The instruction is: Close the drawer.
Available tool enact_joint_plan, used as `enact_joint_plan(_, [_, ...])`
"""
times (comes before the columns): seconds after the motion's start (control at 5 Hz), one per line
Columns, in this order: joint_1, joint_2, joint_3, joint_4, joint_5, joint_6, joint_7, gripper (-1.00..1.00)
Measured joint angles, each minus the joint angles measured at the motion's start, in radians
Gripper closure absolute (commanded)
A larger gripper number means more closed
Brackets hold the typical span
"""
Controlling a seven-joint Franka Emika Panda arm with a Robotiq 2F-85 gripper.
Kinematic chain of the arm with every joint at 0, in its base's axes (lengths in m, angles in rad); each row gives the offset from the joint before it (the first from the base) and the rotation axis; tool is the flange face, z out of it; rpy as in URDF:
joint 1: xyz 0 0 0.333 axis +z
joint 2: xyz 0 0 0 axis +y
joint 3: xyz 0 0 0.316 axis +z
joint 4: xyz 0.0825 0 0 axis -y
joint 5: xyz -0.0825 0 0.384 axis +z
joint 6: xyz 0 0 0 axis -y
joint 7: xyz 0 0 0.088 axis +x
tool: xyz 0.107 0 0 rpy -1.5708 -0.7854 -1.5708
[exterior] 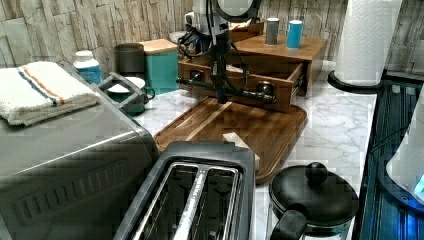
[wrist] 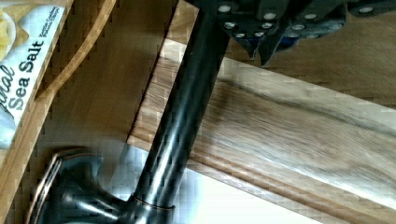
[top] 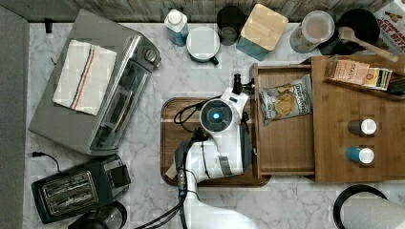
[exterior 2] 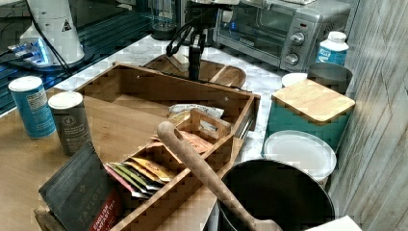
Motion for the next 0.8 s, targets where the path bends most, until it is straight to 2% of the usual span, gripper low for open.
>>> enact_joint_plan(0.2, [-0.048, 0.006, -0.010, 0.008, 0.008, 0.011, -0.022, 1.00])
enact_joint_plan(0.4, [-0.092, 0.022, -0.050, 0.033, 0.123, 0.011, -0.058, 1.00])
enact_joint_plan(0.6, [-0.156, 0.054, -0.082, 0.084, 0.215, 0.005, -0.200, 1.00])
enact_joint_plan(0.8, [-0.252, 0.095, -0.078, 0.143, 0.231, -0.010, -0.388, 1.00])
